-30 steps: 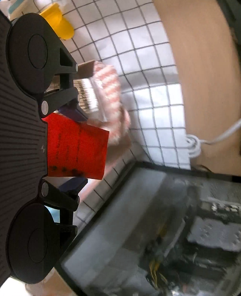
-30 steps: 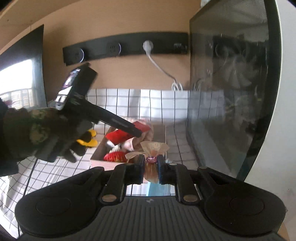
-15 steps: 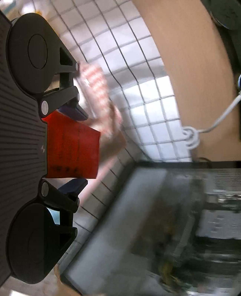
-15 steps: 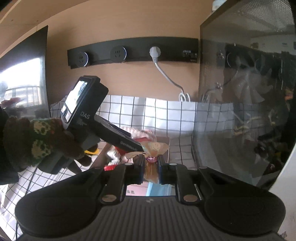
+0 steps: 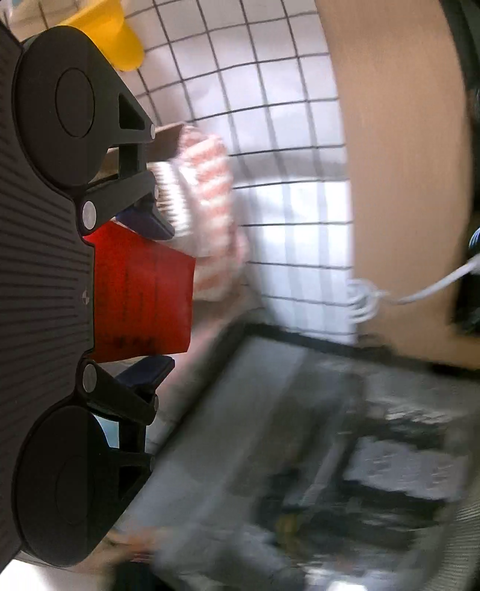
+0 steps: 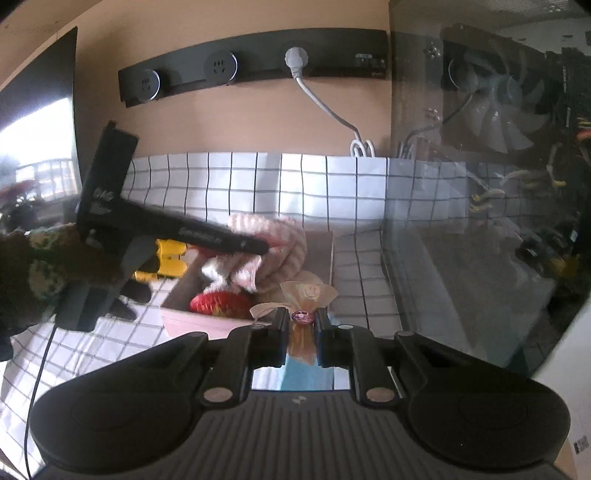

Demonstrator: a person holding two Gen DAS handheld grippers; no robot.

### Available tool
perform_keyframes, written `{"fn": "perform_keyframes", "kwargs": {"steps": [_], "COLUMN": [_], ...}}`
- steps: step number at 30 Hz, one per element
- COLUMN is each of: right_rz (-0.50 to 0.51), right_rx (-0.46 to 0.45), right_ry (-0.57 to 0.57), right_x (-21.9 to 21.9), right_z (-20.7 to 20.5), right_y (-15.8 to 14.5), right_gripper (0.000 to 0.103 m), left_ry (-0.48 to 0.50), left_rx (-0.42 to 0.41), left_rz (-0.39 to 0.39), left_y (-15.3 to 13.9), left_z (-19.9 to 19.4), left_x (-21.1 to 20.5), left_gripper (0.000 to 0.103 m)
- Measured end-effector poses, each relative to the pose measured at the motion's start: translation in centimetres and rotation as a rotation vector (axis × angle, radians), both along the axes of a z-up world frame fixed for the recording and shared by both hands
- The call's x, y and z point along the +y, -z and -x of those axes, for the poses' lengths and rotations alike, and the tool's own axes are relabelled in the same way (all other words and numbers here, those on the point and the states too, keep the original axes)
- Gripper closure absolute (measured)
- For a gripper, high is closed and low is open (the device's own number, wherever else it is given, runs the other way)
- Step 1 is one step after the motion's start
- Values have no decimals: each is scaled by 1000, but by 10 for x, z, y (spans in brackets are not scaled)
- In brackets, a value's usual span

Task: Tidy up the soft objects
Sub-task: 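Carry the bow hair tie and red packet over the pink box with both tools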

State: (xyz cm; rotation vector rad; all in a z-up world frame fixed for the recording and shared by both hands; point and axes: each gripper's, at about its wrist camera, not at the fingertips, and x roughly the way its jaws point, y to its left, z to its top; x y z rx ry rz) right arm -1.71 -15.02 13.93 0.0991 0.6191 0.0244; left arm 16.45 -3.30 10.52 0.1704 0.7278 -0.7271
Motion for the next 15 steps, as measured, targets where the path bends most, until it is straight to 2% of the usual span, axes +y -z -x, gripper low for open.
{"fn": "perform_keyframes", "kwargs": {"steps": [1, 3, 4, 7, 11, 15], "right_rz": [-6, -27, -42, -123, -236, -231], "right_rx": [-8, -36, -55, -69, 30, 198], "right_ry": [-4, -13, -19, -57, -121, -131], "right_x": [0, 0, 0, 3, 7, 15], "right_z": [-5, -17, -26, -67, -130, -174], "right_y": [-2, -9, -14, -21, 0, 45], "right_gripper": [89, 89, 89, 89, 89, 89], "left_ry": [44, 107, 121, 98, 98, 88], "left_rx": [-58, -171, -193, -185, -185, -201], "left_rz": [-83, -173, -190, -166, -173, -217], "left_y": [3, 11, 17, 28, 27, 27], "left_z": [9, 25, 29, 28, 33, 43], "left_x": [-8, -17, -19, -19, -14, 4], "left_gripper": [28, 28, 28, 28, 28, 27]}}
